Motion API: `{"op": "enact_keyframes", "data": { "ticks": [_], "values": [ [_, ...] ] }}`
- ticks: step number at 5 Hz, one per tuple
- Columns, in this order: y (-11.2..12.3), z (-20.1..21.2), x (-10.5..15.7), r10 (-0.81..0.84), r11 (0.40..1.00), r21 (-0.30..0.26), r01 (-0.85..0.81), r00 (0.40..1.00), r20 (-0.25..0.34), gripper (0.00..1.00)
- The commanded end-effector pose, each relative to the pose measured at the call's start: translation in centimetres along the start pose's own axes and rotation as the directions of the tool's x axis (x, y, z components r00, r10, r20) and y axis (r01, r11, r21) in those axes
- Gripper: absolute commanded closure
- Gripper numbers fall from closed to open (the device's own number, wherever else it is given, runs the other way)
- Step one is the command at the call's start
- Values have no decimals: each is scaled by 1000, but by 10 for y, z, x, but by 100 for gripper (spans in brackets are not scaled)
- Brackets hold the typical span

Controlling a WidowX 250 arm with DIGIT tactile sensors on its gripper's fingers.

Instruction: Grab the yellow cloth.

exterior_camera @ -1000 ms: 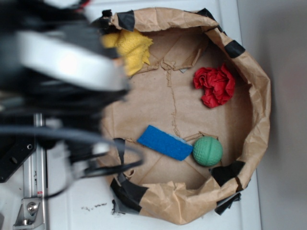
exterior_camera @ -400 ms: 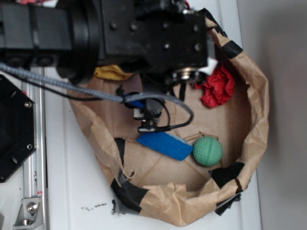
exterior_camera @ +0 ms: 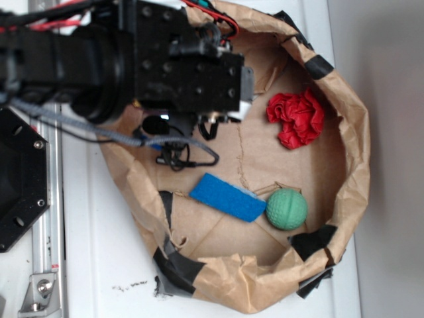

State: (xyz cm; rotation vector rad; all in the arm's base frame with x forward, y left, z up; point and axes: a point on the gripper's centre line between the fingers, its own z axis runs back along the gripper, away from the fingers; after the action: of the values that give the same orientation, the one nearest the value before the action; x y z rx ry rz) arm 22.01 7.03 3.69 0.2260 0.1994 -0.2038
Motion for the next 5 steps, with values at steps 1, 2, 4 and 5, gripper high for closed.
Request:
{"op": "enact_keyframes", "data": {
  "ticks": [1,2,4,5],
  "values": [
    [25,-19,-11,61,998,2,-60,998,-13,0],
    [25,-16,-15,64,998,18,-64,998,-2,0],
    [32,-12,-21,98,995,-14,-98,995,20,100],
    [32,-12,-21,84,996,-33,-83,996,25,100]
  ]
}}
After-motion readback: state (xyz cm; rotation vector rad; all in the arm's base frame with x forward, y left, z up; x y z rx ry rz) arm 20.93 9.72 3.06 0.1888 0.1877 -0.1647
